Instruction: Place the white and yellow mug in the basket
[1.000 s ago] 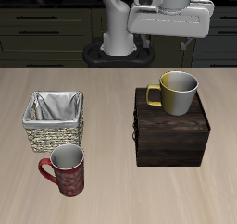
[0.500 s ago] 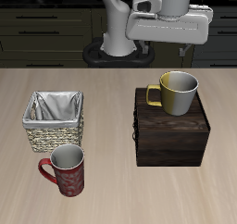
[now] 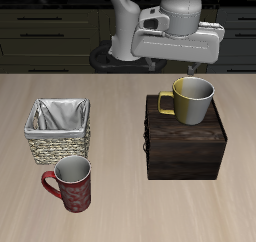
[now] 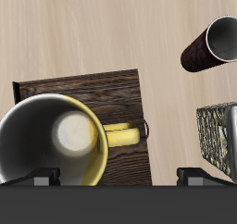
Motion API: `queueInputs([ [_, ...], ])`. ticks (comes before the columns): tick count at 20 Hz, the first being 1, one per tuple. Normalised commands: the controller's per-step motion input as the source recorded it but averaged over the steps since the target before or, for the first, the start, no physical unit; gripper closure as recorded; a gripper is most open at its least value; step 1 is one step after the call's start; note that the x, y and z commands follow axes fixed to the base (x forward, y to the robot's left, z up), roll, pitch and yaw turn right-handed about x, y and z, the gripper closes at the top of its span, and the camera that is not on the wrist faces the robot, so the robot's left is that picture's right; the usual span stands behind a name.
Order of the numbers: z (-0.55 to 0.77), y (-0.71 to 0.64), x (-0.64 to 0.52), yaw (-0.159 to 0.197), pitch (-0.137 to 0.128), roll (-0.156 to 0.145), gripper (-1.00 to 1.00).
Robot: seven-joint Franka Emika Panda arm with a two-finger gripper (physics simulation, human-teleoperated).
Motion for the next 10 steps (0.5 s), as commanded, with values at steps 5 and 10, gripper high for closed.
queueInputs([
  [5,-0.26,-0.04,0.01,-0.004,0.045,0.003,-1.0],
  [10,-0.27,0.01,-0.05,0.012,0.037,0.012,-1.0],
])
